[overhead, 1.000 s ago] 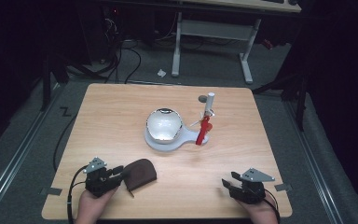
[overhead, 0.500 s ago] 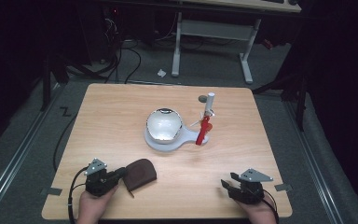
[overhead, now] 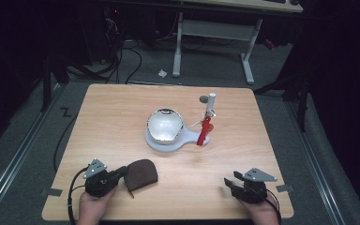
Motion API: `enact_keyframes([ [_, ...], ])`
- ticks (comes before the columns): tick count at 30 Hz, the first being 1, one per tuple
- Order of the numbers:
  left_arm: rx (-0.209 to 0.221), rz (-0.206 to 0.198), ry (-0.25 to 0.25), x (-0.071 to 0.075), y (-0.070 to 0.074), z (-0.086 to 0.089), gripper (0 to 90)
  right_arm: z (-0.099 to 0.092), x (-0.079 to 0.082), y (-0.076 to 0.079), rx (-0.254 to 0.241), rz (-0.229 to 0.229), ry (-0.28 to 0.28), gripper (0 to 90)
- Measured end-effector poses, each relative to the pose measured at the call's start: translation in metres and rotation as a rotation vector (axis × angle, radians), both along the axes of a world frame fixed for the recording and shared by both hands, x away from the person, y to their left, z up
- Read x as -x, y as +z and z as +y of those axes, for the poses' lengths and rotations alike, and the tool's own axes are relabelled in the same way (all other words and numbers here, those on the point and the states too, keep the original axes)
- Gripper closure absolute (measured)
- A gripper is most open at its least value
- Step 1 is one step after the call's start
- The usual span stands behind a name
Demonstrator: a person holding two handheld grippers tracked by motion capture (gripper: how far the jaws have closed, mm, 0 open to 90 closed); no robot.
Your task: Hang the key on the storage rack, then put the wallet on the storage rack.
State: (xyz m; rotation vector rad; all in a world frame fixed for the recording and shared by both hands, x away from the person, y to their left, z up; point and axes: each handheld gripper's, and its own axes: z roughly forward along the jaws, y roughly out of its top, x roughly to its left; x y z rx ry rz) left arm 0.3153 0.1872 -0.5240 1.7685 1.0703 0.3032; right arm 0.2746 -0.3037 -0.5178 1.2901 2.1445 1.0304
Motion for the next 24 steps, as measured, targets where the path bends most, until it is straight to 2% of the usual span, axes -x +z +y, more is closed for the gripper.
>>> enact_keyframes([
  [6,0.008,-0.038,-0.006,0.002,0.005,0.000,87.4,-0.004,-0.004,0.000,0.008,-0.026,-0.013,50.0],
  [10,0.017,-0.067,0.003,0.002,0.011,-0.001,87.5,-0.008,-0.002,-0.003,0.003,-0.019,-0.033,50.2],
  [14,0.007,-0.087,-0.002,0.002,0.012,-0.006,87.5,-0.012,0.001,-0.002,-0.004,-0.019,-0.050,50.7],
  [24,0.017,-0.150,0.012,0.006,0.024,-0.012,87.6,-0.010,0.002,-0.001,0.005,-0.040,-0.037,51.1],
])
